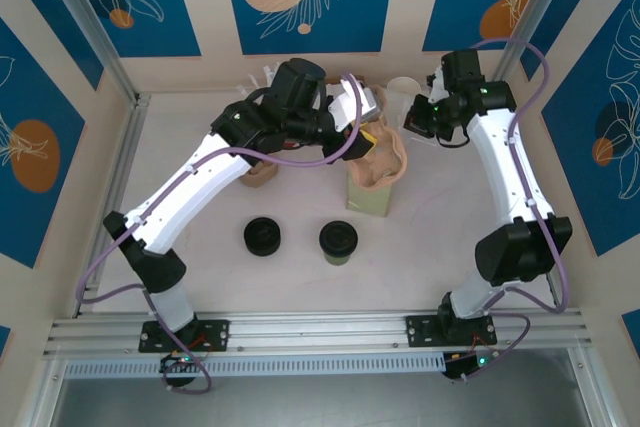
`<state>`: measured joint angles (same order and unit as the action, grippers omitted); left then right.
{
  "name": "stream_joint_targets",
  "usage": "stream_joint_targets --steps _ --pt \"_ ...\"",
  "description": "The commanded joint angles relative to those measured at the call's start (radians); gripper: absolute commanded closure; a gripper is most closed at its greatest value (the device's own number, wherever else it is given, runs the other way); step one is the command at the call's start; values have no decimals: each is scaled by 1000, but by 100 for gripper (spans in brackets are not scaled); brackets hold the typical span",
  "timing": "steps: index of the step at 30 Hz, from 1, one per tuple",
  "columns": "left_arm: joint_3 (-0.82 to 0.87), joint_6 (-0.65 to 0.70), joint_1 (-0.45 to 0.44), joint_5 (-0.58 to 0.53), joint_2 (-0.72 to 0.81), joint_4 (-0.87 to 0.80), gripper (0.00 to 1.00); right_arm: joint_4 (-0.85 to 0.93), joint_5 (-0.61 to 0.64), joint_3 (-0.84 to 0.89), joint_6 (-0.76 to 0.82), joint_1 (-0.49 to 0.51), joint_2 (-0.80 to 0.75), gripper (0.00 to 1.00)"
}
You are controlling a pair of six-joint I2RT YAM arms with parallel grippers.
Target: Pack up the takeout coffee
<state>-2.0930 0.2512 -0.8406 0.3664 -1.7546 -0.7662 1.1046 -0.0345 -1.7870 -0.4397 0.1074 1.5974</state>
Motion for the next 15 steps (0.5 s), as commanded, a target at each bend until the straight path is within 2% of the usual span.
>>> stream_joint_targets --steps 1,10,15 --pt "-49 -29 9 69 -20 36 66 64 -38 -11 84 -9 -75 100" --pt "-97 -42 9 97 -71 -12 68 261 -130 -101 142 -9 -71 100" --pt "-82 -35 9 116 -87 -38 68 280 -152 -85 163 -12 -104 100"
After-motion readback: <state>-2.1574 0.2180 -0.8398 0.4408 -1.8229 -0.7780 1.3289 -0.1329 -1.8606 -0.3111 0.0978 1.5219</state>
